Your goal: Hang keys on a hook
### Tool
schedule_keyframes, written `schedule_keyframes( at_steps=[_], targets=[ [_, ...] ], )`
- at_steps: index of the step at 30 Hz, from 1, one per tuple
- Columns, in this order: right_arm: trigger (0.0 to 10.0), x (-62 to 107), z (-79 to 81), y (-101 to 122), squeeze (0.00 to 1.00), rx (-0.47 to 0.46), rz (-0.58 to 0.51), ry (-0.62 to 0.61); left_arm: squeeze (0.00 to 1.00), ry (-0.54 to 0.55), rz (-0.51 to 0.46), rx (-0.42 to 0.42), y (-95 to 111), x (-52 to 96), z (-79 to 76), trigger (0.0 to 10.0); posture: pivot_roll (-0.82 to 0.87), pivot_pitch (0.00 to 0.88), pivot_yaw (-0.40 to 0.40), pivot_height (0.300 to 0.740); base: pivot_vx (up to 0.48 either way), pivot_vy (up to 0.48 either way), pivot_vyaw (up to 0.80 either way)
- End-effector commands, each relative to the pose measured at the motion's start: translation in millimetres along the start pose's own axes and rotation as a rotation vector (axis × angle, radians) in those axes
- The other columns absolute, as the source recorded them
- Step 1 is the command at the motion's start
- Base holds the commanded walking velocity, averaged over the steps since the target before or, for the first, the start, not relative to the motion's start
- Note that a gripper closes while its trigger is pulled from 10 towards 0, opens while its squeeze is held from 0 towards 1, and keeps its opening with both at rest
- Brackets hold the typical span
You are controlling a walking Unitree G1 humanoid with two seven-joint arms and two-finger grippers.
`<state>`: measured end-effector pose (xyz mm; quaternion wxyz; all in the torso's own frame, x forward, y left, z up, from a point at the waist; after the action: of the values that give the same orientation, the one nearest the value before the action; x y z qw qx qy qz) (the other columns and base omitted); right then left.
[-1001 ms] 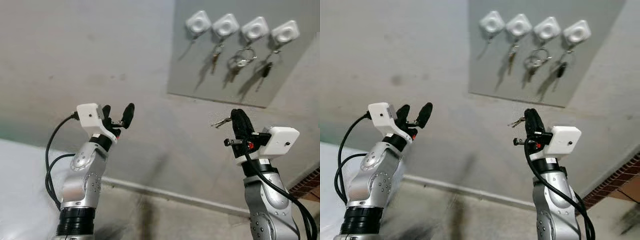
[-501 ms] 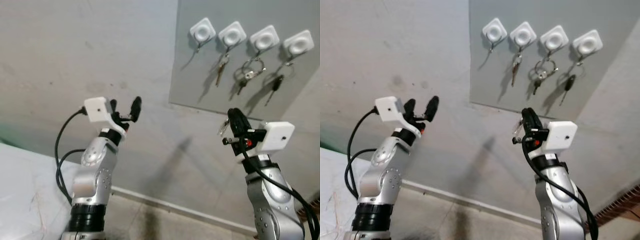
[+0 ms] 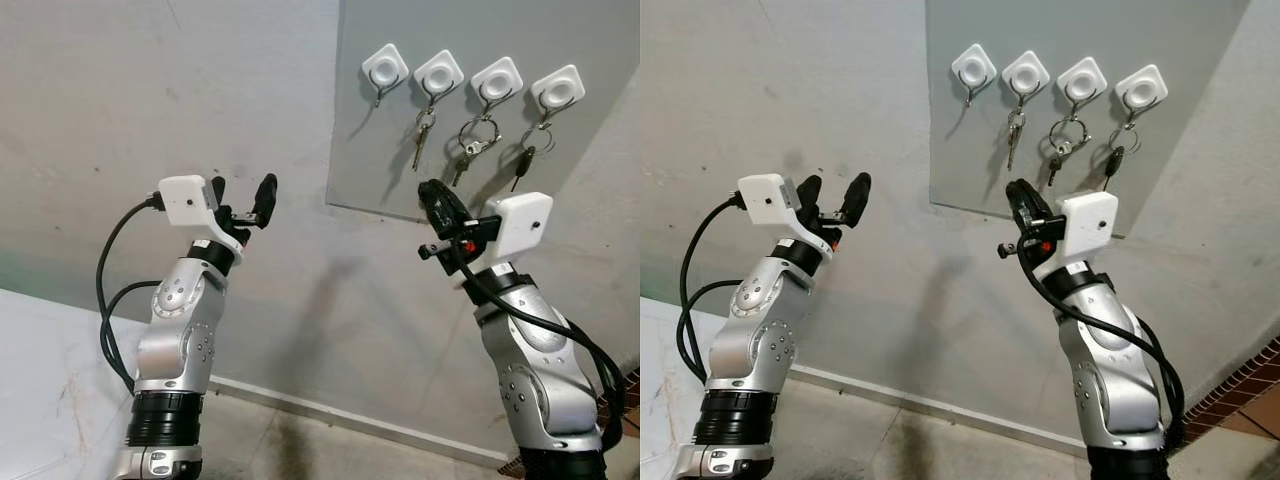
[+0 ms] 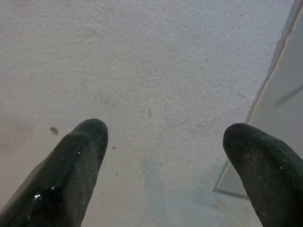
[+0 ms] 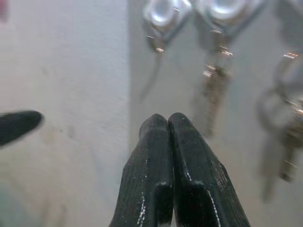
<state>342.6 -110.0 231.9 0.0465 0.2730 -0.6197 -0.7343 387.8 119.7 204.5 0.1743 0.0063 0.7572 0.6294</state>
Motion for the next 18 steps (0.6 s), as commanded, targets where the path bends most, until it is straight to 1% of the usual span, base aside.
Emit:
schedule_keyframes(
  at_steps=[1,2,3,4,5,8,12,16,18],
  targets=[
    [10.0,-7.7,8.5,2.1,0.00,-0.019,-0.003,0.051,0.00,-0.039,-0.011,-0.033,3.8,-4.2,-8.7,10.0,0.05,0.010,-0.008,0.740,0.000,0.000,0.00],
    [10.0,-10.0,11.6,3.3,0.00,-0.023,-0.006,0.068,0.00,-0.044,-0.013,-0.040,3.8,-4.8,-11.0,10.0,0.06,0.012,-0.009,0.740,0.000,0.000,0.00],
    [10.0,-14.0,18.2,5.9,0.00,-0.033,-0.016,0.101,0.00,-0.054,-0.016,-0.043,3.5,-5.7,-14.4,10.0,0.06,0.012,-0.009,0.740,0.000,0.000,0.00],
    [10.0,-14.0,18.2,5.9,0.00,-0.033,-0.016,0.101,0.00,-0.054,-0.016,-0.043,3.5,-5.7,-14.4,10.0,0.06,0.012,-0.009,0.740,0.000,0.000,0.00],
    [10.0,-19.4,25.5,10.9,0.00,-0.048,-0.035,0.135,0.00,-0.066,-0.025,-0.038,4.7,-6.9,-18.4,10.0,0.06,0.014,-0.012,0.740,0.000,0.000,0.00],
    [10.0,-27.4,31.7,19.5,0.00,-0.067,-0.062,0.164,0.00,-0.074,-0.033,-0.030,6.7,-9.2,-22.5,10.0,0.06,0.015,-0.014,0.740,0.000,0.000,0.00],
    [10.0,-32.7,34.3,26.4,0.00,-0.077,-0.086,0.176,0.00,-0.083,-0.040,-0.030,8.6,-10.5,-25.6,10.0,0.06,0.015,-0.014,0.740,0.000,0.000,0.00],
    [10.0,-44.2,36.8,38.3,0.00,-0.088,-0.128,0.193,0.00,-0.122,-0.060,-0.041,15.1,-14.3,-34.7,10.0,0.06,0.016,-0.017,0.740,0.000,0.000,0.00],
    [10.0,-46.0,37.0,39.8,0.00,-0.089,-0.133,0.195,0.00,-0.132,-0.065,-0.050,16.5,-14.8,-36.7,10.0,0.06,0.016,-0.017,0.740,0.000,0.000,0.00]
  ],
)
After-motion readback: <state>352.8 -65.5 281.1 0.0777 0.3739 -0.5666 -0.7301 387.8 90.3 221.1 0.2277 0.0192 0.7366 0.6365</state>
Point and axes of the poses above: a point about 5 cm out from each wrist's last joint towards the gripper, its own x axis pointing back from the gripper into the wrist, its own y axis along the axis of the wrist's last joint, z = x × y, the point moved 6 cm from there along -x, pointing out of the wrist towards the gripper, and after that the axes turned 5 degrees about -x, right-handed, at the moved point
